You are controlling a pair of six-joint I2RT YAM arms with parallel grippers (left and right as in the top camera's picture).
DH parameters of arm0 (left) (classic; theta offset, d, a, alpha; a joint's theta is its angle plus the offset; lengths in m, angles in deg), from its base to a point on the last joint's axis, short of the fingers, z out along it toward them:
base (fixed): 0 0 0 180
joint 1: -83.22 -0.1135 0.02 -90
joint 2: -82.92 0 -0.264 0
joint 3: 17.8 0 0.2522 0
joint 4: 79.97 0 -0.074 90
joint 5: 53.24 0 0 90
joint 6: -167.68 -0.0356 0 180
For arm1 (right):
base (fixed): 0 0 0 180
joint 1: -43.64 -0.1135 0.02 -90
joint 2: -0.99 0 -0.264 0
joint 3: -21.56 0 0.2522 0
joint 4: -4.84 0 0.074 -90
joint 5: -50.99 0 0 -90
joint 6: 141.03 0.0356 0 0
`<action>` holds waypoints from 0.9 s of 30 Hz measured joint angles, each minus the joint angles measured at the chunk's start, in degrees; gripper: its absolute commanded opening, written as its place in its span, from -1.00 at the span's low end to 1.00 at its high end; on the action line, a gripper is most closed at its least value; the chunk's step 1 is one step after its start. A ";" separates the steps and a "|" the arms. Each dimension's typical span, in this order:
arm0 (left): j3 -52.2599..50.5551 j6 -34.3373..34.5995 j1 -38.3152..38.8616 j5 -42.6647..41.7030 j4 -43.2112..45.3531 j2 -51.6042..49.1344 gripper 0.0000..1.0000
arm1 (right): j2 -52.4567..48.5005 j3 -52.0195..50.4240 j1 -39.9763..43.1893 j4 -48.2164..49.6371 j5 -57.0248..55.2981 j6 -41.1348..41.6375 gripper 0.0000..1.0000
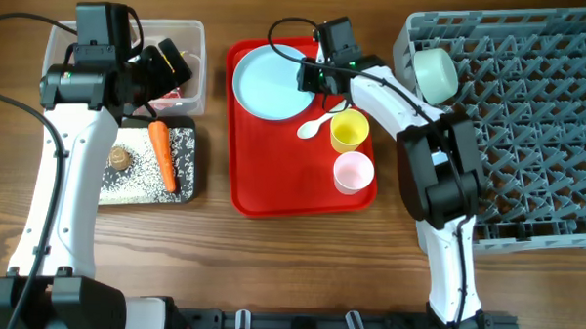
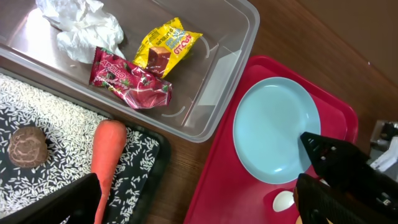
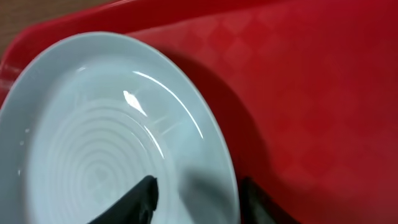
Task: Sort waste into correct bins and load items into the dishwasher rack
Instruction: 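Lift the white plate and carry it over the rack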
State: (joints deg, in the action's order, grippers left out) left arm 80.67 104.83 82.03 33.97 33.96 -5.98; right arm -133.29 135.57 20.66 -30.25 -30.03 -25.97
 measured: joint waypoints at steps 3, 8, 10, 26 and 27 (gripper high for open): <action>0.00 0.00 0.00 0.00 0.02 0.00 1.00 | -0.09 0.00 0.00 -0.04 0.00 0.39 -0.67; 0.00 0.00 0.00 0.00 0.00 0.00 1.00 | -0.26 -0.02 0.00 -0.13 -0.04 1.07 -0.87; 0.00 0.00 0.00 0.00 0.00 0.00 1.00 | -0.31 -0.02 0.22 -0.13 -0.02 1.29 -0.90; 0.00 0.00 0.00 0.00 0.00 0.00 1.00 | 14.88 -0.02 0.31 -6.99 -11.02 -4.22 -0.91; 0.00 0.00 0.00 0.00 -0.02 0.00 1.00 | 16.50 -0.02 0.31 -7.85 -12.24 -5.18 -0.91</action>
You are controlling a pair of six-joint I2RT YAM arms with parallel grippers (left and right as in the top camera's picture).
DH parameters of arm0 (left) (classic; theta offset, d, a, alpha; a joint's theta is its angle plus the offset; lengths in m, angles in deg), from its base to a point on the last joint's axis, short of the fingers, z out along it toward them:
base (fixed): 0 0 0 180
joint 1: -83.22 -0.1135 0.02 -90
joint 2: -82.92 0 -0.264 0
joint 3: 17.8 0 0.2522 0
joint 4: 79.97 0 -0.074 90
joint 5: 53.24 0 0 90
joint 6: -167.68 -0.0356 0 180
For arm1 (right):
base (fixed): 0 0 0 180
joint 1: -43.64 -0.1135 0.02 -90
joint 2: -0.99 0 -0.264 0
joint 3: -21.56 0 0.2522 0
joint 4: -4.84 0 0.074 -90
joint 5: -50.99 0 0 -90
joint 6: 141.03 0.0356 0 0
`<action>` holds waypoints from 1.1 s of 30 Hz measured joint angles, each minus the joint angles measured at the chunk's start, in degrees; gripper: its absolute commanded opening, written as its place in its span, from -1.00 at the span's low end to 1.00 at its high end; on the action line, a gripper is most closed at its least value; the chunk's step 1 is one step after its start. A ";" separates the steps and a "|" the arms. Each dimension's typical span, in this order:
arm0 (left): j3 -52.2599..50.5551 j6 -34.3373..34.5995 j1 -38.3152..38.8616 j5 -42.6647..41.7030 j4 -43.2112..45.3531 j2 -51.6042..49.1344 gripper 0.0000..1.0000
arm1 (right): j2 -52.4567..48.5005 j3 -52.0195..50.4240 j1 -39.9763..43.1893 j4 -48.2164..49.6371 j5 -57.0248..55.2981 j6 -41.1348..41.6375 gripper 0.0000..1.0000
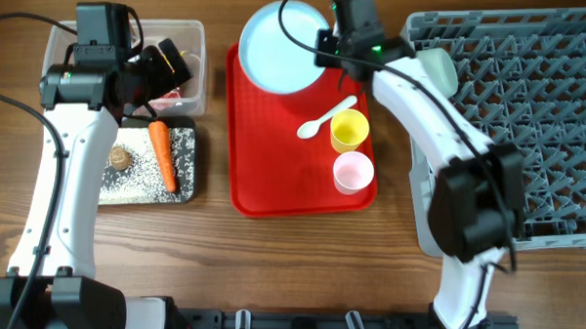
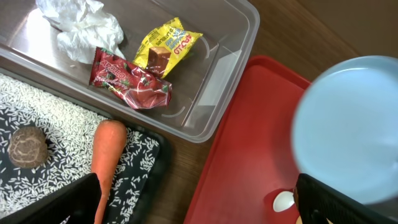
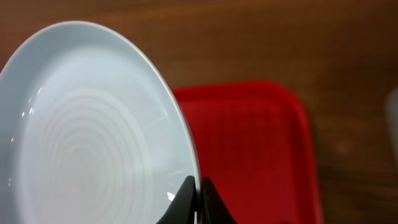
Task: Sort waste into correct bins and load items into the dishwasher rack
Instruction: 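Lift the white plate and carry it over the rack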
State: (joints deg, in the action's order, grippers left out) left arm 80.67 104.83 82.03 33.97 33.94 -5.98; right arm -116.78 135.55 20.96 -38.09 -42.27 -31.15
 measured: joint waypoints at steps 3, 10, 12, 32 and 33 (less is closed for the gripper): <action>0.00 0.00 0.00 0.00 0.04 0.00 1.00 | 5.99 0.00 0.00 -3.65 -6.75 -4.20 -0.91; 0.00 0.00 0.00 0.00 0.02 0.00 1.00 | 18.23 0.00 1.27 -7.52 -33.03 -15.76 -0.91; 0.00 0.00 0.00 0.00 0.00 0.00 1.00 | 20.33 0.00 2.67 -6.14 -37.88 -19.65 -0.91; 0.00 0.00 0.00 0.00 0.02 0.00 1.00 | 21.73 -0.02 26.03 -4.57 -43.82 -42.38 -0.91; 0.00 0.00 0.00 -0.02 0.00 0.00 1.00 | 21.05 -0.02 27.26 -4.44 -42.56 -43.10 -0.91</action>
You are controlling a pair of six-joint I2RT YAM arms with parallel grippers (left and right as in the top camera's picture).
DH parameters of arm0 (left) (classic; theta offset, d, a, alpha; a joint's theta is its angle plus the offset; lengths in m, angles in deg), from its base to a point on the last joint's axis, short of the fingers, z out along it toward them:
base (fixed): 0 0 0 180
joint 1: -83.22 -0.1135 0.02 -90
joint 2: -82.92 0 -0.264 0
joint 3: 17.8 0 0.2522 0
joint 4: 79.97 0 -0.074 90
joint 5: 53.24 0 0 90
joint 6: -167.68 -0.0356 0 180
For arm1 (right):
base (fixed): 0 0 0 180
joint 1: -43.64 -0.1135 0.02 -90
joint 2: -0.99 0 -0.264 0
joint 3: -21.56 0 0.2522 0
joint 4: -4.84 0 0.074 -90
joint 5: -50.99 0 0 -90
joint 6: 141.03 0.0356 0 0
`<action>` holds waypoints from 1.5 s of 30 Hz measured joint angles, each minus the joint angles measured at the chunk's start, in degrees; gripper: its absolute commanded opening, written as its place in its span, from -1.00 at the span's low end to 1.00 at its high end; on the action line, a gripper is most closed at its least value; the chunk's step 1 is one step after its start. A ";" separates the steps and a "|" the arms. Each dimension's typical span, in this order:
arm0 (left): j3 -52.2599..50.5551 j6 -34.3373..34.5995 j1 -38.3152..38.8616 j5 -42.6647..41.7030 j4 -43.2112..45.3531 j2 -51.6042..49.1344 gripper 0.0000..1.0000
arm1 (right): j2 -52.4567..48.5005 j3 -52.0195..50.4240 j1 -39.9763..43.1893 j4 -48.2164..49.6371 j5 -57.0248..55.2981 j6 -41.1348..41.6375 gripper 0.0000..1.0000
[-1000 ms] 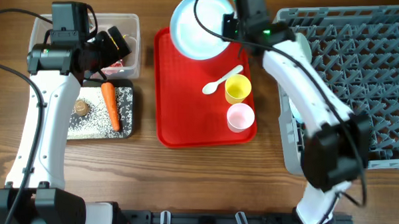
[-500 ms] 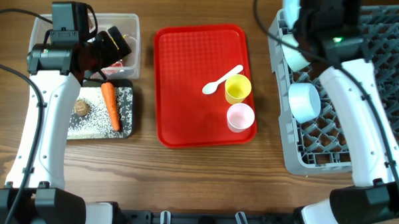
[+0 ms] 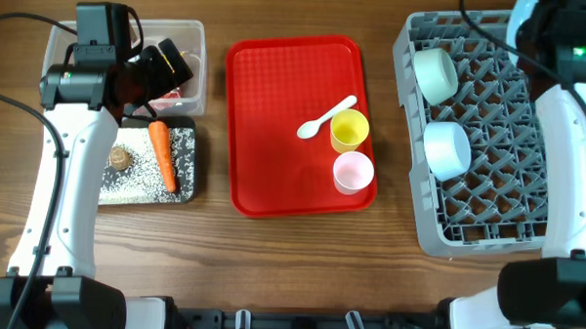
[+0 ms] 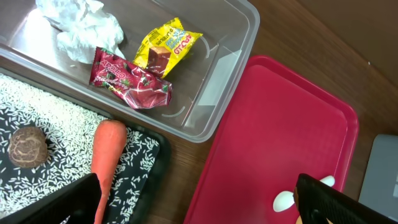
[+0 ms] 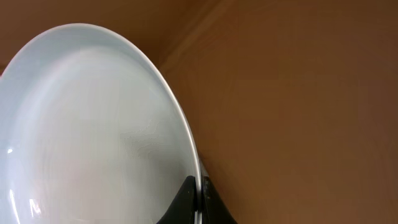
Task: Sort waste into correct bins and load items into the dishwasher rack
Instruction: 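Lift the white plate and carry it over the rack, then stand the white plate upright in the rack and release it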
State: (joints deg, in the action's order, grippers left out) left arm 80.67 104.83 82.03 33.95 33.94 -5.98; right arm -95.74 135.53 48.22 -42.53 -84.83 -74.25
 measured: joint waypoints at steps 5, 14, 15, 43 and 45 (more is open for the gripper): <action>0.00 0.00 0.00 0.02 0.02 0.00 1.00 | -5.22 0.00 1.64 3.26 2.47 -4.33 -0.91; 0.00 0.00 0.00 0.02 0.07 0.00 1.00 | -14.80 -0.68 1.64 18.97 0.57 -16.96 -0.92; 0.00 0.00 0.00 0.02 -0.04 0.00 1.00 | -15.04 -0.70 1.64 19.82 0.52 -18.01 -0.91; 0.00 0.00 0.00 0.02 0.02 0.00 1.00 | -18.23 -0.68 2.54 16.09 4.39 -10.86 0.99; 0.00 0.00 0.00 0.00 0.00 0.00 1.00 | -17.33 -0.68 2.14 15.58 4.20 -9.14 0.99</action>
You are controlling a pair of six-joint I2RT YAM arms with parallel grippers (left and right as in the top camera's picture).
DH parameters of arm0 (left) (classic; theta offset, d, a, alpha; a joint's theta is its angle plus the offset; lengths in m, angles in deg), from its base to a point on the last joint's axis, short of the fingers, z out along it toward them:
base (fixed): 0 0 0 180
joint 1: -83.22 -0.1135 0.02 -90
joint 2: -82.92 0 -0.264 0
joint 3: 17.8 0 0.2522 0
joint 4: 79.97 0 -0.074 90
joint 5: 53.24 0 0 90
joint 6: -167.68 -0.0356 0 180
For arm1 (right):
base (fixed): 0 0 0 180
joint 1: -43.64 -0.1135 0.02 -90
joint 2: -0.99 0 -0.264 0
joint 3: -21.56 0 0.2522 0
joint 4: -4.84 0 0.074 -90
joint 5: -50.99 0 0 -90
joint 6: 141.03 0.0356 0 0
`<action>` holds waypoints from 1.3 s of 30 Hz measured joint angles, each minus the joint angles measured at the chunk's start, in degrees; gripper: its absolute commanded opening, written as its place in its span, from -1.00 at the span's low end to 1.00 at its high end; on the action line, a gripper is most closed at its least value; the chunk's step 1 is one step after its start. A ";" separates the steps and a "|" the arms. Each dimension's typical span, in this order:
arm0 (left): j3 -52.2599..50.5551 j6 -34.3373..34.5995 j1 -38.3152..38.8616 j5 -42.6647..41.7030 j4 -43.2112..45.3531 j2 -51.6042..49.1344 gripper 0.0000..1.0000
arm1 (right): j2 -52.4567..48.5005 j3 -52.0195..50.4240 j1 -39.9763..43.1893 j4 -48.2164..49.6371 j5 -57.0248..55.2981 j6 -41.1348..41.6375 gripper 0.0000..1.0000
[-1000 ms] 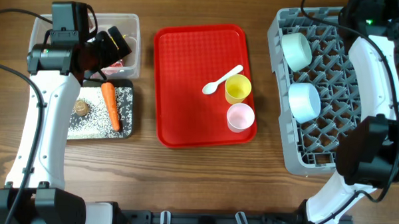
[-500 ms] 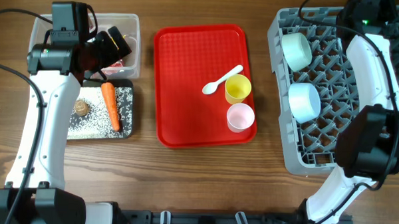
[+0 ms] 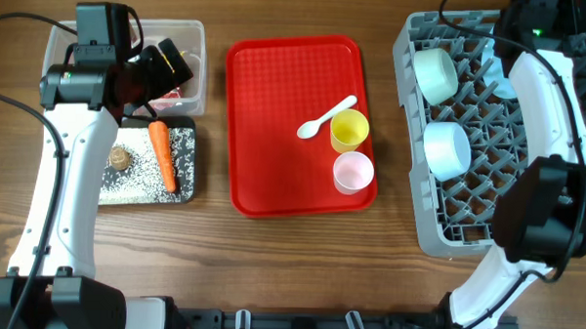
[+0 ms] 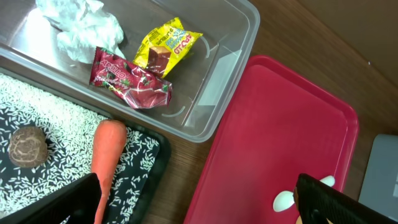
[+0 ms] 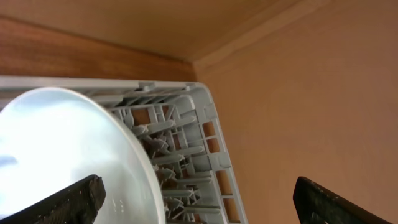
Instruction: Sort waste into correct bins and load items into the dishwasher rack
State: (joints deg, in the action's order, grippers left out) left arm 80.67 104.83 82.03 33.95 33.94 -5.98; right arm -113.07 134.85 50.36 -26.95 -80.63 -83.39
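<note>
The pale blue plate (image 5: 62,155) stands on edge among the prongs at the far end of the grey dishwasher rack (image 3: 486,220), and shows as a light sliver (image 3: 499,72) from overhead. My right gripper (image 5: 199,205) is open above it, with its fingers wide apart and nothing between them. A white spoon (image 3: 324,117), a yellow cup (image 3: 349,131) and a pink cup (image 3: 353,172) sit on the red tray (image 3: 274,135). My left gripper (image 4: 193,205) hangs open over the gap between the black tray and the red tray, holding nothing.
A clear bin (image 4: 230,37) holds a red wrapper (image 4: 127,81), a yellow wrapper (image 4: 165,46) and crumpled tissue (image 4: 81,28). A black speckled tray (image 3: 136,183) carries a carrot (image 3: 162,155) and a brown lump (image 3: 119,158). Two bowls (image 3: 436,74) (image 3: 447,148) lie in the rack.
My right gripper was shut on the plate, held up past the rack. Now the plate stands in the rack's far end and the gripper is open. The left arm is unchanged.
First my right gripper was open at the plate's rim on the red tray. Then it was shut on the plate, lifted at the tray's far edge. After that it held the plate over by the rack. Now the plate rests in the rack, released. The left arm never moved.
</note>
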 measured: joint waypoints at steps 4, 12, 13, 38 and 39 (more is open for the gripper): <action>0.00 0.00 0.00 0.02 -0.09 0.00 1.00 | 9.64 0.15 -4.46 -8.90 3.02 6.32 0.99; 0.00 0.00 0.00 0.02 0.00 0.00 1.00 | 18.93 0.66 -16.00 -32.89 51.28 18.12 0.99; 0.00 0.00 0.00 0.02 0.02 0.00 1.00 | 18.71 0.24 -16.52 -33.22 55.10 20.35 1.00; 0.00 0.00 0.00 0.02 0.02 0.00 1.00 | 17.31 -23.65 -22.16 -28.59 61.13 45.62 0.52; 0.00 0.00 0.00 0.02 0.02 0.00 1.00 | 17.31 -23.65 -22.16 -28.11 61.13 45.59 0.53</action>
State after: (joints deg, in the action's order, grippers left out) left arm 80.67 104.83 82.03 33.97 33.96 -5.98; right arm -95.76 111.20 28.20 -55.05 -19.50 -37.79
